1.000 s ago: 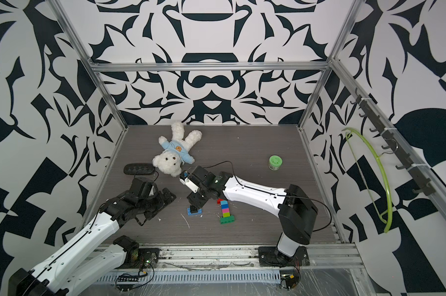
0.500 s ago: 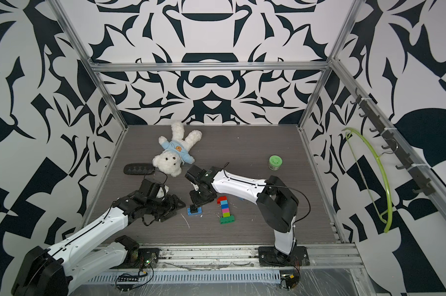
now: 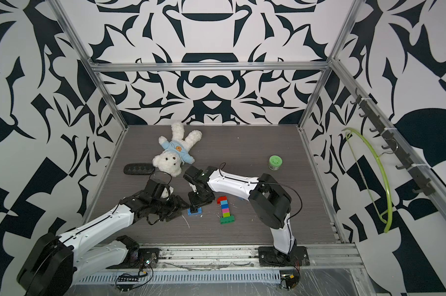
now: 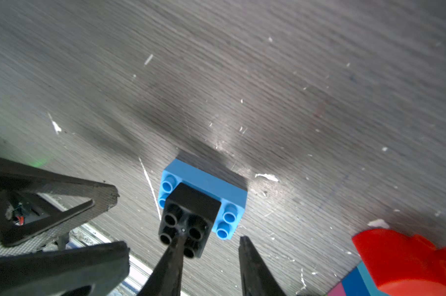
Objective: Assemble the number 1 with lego
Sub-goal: Assemble the lego brick with the lego brick.
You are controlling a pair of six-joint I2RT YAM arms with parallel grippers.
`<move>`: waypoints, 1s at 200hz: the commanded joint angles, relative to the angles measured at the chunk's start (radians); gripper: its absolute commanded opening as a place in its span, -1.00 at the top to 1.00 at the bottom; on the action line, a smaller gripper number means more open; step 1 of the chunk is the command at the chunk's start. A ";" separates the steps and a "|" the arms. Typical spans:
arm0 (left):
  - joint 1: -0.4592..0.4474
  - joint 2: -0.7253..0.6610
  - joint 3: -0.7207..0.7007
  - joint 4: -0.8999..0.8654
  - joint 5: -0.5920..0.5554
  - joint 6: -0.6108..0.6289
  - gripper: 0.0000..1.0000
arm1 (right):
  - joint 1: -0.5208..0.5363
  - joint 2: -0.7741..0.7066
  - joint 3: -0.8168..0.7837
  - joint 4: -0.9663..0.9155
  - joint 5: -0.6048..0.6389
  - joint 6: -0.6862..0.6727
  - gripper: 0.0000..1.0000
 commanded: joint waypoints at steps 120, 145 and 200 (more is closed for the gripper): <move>-0.002 0.135 -0.061 0.086 0.050 0.024 -0.02 | 0.023 0.111 0.003 -0.142 0.076 0.035 0.43; -0.002 0.137 -0.063 0.083 0.046 0.025 -0.02 | 0.034 0.150 0.019 -0.178 0.102 0.030 0.42; -0.002 0.007 -0.006 -0.045 -0.065 0.027 -0.10 | 0.039 0.132 0.059 -0.173 0.123 0.013 0.30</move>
